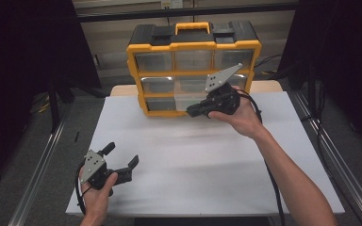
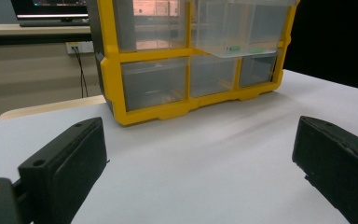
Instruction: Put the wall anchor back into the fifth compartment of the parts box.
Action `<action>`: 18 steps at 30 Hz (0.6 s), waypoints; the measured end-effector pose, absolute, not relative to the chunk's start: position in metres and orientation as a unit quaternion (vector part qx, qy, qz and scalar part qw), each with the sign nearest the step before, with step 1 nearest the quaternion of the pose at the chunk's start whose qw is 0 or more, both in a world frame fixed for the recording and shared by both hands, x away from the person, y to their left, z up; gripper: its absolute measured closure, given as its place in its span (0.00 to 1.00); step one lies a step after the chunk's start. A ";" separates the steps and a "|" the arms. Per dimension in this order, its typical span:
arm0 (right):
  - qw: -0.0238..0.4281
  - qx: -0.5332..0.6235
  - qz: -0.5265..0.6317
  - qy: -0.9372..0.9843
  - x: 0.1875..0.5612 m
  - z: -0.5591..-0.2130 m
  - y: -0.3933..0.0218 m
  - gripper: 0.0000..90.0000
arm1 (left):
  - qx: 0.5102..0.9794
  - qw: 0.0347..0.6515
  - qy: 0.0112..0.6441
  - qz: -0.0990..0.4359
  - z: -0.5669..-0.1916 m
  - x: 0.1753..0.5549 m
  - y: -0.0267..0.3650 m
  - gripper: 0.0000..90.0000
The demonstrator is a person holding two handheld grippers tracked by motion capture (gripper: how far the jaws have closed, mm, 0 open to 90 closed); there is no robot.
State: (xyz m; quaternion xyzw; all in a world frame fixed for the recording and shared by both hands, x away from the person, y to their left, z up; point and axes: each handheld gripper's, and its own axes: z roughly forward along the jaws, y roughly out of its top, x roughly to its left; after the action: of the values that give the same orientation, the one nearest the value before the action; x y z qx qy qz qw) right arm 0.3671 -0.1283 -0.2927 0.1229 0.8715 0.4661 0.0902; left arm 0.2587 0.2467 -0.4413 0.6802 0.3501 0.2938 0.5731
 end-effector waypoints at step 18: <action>0.126 0.154 0.419 0.886 0.404 -0.255 -0.129 0.94 | 0.677 0.578 0.350 0.290 -0.441 0.259 0.247 0.03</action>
State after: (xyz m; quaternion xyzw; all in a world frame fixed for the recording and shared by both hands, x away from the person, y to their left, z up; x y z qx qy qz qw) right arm 0.4045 -0.1291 -0.2551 0.1539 0.8859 0.4189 0.1264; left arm 0.2589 0.2472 -0.4411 0.6771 0.3502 0.2904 0.5785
